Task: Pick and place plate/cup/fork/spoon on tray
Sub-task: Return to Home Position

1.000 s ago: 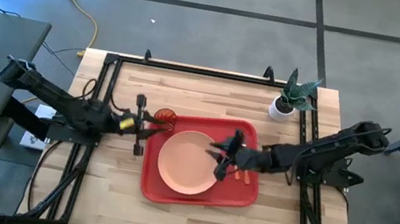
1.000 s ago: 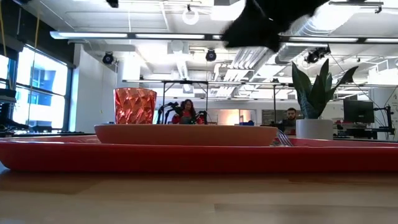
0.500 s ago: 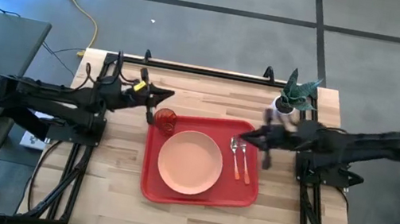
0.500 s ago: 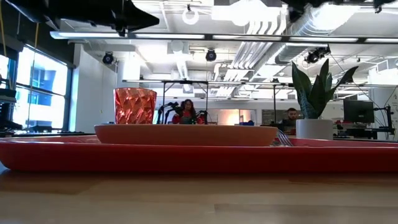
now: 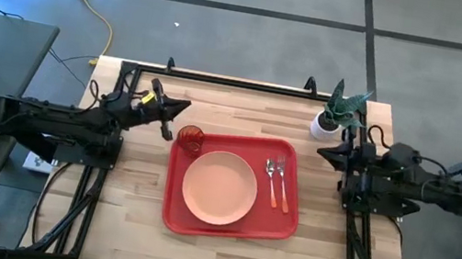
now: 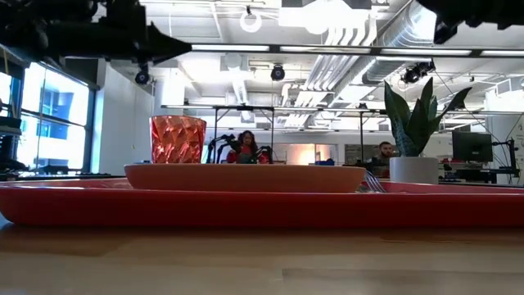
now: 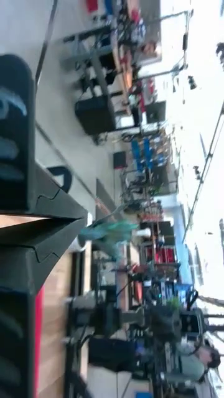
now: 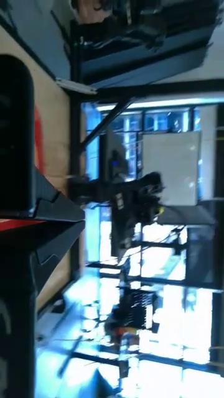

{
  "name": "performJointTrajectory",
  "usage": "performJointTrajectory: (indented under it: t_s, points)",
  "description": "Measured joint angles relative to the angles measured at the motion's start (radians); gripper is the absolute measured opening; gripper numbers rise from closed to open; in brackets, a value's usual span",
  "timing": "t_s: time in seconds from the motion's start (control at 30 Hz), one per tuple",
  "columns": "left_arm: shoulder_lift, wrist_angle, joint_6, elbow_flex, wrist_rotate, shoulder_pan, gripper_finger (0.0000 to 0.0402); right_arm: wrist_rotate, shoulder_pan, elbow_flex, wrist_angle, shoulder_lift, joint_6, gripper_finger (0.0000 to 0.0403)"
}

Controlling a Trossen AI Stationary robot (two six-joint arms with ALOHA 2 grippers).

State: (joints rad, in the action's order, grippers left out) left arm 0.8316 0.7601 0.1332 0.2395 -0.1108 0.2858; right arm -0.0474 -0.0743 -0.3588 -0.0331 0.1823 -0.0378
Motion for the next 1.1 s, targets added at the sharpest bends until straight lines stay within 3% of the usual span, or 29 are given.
performJointTrajectory:
  t_s: [0.2,0.37,0.73,0.9,1.1]
  points:
    - [-0.046,0.052,-0.027,-0.096,0.049,0.018,0.0001,-0.002,-0.033,0.001,-0.161,-0.033,0.088,0.0]
    - [-0.1,0.107,-0.029,-0.148,0.05,0.024,0.0001,0.034,-0.033,0.004,-0.152,-0.032,0.142,0.0]
    - [-0.273,0.091,-0.051,-0.229,0.055,0.025,0.0001,0.046,-0.042,0.315,0.24,-0.031,0.209,0.0]
    - [-0.359,-0.032,-0.105,-0.229,0.091,0.024,0.0,-0.04,-0.043,0.349,0.226,-0.031,0.219,0.0]
    - [-0.443,-0.173,-0.132,-0.229,0.132,0.023,0.0,-0.031,-0.043,0.349,0.202,-0.032,0.192,0.0]
